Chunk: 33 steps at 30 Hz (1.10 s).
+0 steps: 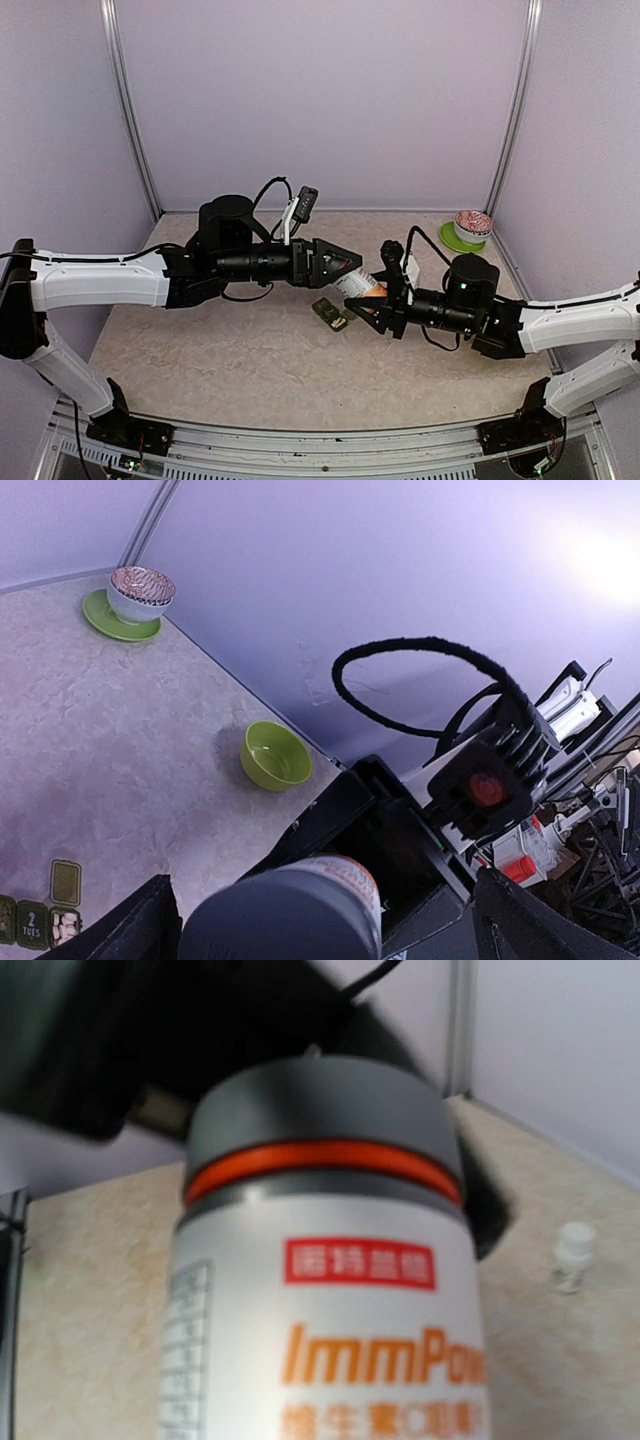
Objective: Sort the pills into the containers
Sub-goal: Screw the lid of the pill bottle onto the pill bottle.
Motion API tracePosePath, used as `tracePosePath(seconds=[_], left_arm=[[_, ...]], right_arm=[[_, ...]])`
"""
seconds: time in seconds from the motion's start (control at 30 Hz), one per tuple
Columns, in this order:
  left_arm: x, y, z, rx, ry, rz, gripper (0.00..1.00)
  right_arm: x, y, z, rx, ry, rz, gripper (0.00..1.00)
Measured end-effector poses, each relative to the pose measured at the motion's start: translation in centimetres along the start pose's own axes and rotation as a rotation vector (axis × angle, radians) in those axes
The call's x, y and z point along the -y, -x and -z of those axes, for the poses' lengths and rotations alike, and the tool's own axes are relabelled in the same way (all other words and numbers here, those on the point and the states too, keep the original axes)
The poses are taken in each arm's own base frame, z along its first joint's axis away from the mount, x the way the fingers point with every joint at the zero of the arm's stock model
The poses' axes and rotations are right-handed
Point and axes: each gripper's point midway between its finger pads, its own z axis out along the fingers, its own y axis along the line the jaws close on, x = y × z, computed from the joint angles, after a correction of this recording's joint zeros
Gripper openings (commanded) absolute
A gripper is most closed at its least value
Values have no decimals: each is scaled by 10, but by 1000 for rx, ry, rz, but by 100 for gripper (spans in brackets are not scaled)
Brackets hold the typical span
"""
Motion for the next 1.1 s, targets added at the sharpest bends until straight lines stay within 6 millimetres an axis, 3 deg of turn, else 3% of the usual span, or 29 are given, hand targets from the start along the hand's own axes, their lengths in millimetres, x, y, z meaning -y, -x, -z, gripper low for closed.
tracePosePath(seconds=[0.23,0.6,0.87,1.1], left_arm=[[5,-2,0,-13,-26,-1,99],[-6,-5,1,-21,20,13,99],[-12,-6,1,-26,46,20,99],[-10,-7,1,-31,37,19,99]], right_arm=[[16,20,12,47,-109,19,0],[21,4,-3,2,-116,22,0],[10,-2,-16,-17,-41,21,0],[4,-6,-15,-33,-19,34,0]])
